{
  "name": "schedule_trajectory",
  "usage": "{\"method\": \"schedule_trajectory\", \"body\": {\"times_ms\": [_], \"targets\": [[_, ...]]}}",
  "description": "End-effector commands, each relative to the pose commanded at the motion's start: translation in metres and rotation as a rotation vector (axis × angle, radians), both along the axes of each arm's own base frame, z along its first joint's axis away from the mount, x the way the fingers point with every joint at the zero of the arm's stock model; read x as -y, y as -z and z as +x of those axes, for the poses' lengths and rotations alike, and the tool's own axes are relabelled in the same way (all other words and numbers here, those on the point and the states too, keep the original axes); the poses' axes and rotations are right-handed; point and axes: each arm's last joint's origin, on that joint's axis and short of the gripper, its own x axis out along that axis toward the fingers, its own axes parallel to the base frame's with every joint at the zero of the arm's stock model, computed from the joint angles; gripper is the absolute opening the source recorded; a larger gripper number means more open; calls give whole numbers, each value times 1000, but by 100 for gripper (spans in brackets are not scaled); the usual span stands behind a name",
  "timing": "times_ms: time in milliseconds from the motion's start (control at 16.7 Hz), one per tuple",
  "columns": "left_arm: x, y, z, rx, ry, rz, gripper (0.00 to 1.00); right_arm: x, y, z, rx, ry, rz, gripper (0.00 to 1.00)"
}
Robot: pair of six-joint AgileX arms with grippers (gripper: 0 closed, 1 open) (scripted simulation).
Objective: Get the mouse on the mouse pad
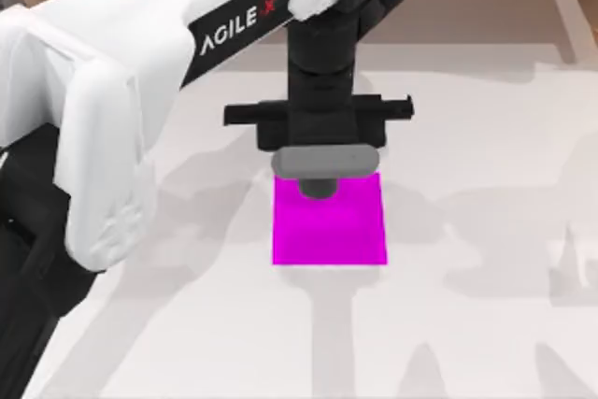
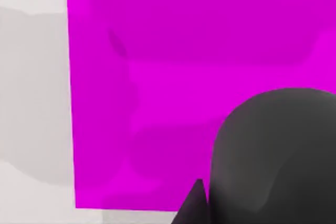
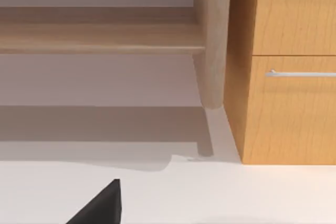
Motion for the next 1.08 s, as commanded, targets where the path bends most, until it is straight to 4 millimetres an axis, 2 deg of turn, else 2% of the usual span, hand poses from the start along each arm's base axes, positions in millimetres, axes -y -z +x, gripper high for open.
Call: {"method": "schedule_trajectory", "body": {"times_ms": [240, 420, 600, 900, 1080], "targets": [[-25, 9, 20, -1, -34, -10, 0, 0, 0, 0, 0, 0, 0, 100], [-32, 16, 27, 15, -46, -22, 0, 0, 0, 0, 0, 0, 0, 100], [-23, 20, 22, 35, -34, -32, 0, 0, 0, 0, 0, 0, 0, 100], [9, 31, -6, 31, 13, -20, 0, 0, 0, 0, 0, 0, 0, 100], [15, 42, -13, 10, 27, -1, 0, 0, 0, 0, 0, 0, 0, 100]]}}
